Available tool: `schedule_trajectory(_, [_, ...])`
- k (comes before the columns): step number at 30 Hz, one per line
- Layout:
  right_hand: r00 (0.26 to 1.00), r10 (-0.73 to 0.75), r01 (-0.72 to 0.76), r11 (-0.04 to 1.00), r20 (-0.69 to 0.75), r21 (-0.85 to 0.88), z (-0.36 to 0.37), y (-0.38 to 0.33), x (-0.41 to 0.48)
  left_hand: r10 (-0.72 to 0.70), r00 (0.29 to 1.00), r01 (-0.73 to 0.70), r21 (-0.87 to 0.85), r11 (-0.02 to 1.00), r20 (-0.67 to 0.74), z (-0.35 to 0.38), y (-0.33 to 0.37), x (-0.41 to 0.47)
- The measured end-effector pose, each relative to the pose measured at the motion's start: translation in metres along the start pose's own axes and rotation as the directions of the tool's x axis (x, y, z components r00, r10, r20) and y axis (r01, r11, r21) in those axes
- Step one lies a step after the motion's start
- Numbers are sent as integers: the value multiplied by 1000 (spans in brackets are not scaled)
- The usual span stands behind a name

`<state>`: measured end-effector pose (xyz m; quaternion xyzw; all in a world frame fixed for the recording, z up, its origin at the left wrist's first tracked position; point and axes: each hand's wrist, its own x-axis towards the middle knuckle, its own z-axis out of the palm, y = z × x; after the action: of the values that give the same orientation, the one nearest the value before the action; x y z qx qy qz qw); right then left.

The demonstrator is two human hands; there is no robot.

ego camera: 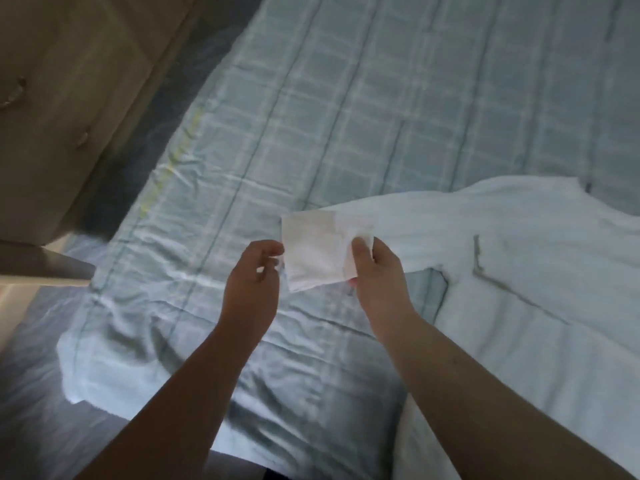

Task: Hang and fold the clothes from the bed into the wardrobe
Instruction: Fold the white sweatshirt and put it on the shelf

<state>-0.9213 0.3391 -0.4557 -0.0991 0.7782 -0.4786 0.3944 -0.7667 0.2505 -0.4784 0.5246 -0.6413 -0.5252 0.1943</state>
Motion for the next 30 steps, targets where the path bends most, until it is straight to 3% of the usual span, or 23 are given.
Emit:
schedule_trajectory(2, [997,-38,37,999,-67,-11,-42,4,6,162,985,-171,243,955,59,25,3,-4])
schedule_trajectory(5, [992,-6,25,989,-125,147,-107,11,15,345,904,-428,482,765,254,76,15,-10])
schedule_trajectory(9, [982,40,32,927,-184,373,-195,19,20,273,845,-524,607,598,460,161,47,-18])
schedule_trajectory(19, [900,183,26,884,-396,467,-419,95,33,201,735,-676,674,297,648,371,92,-69])
schedule_trajectory(25, [855,222,-75,947,-468,314,-527,159,38,186,733,-680,691,244,655,458,98,-101])
schedule_trajectory(28, [833,146,-155,987,-533,29,-563,183,41,163,736,-676,701,226,657,485,100,-111])
schedule_trajectory(30, [837,71,-215,955,-542,-206,-577,193,44,144,741,-671,715,198,656,497,99,-114])
